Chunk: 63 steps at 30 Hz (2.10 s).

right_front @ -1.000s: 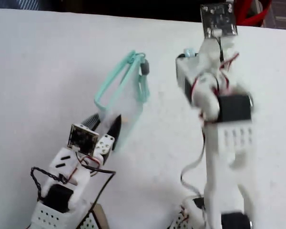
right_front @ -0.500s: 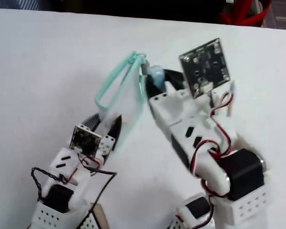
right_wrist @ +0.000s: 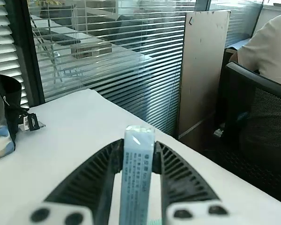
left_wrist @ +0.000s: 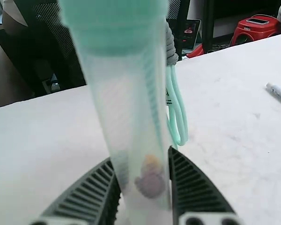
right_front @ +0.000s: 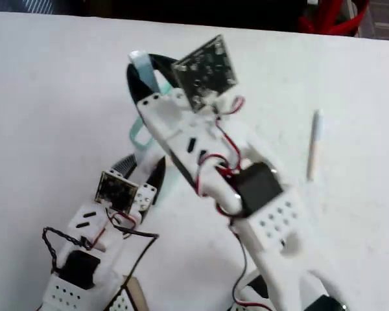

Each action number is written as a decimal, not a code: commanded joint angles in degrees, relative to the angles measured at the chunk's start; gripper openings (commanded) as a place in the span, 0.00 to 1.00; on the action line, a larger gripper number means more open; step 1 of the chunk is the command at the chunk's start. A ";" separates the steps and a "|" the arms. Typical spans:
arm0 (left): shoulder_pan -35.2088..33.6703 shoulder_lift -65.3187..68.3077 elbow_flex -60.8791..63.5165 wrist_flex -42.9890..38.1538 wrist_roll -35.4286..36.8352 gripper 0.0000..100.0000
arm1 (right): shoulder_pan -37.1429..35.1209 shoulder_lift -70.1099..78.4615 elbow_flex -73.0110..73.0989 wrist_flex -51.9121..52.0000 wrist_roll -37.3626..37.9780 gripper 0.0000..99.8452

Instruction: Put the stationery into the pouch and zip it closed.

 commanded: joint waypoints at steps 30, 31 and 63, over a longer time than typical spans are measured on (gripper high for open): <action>0.48 0.40 0.18 -1.85 -0.79 0.12 | 5.41 -16.13 21.27 -13.41 -0.53 0.02; 0.48 0.40 0.18 -1.85 -0.79 0.12 | 5.41 -15.69 21.27 -14.37 -0.53 0.02; -2.33 0.40 -11.34 11.08 9.41 0.21 | 5.76 -12.00 12.22 9.89 -0.53 0.22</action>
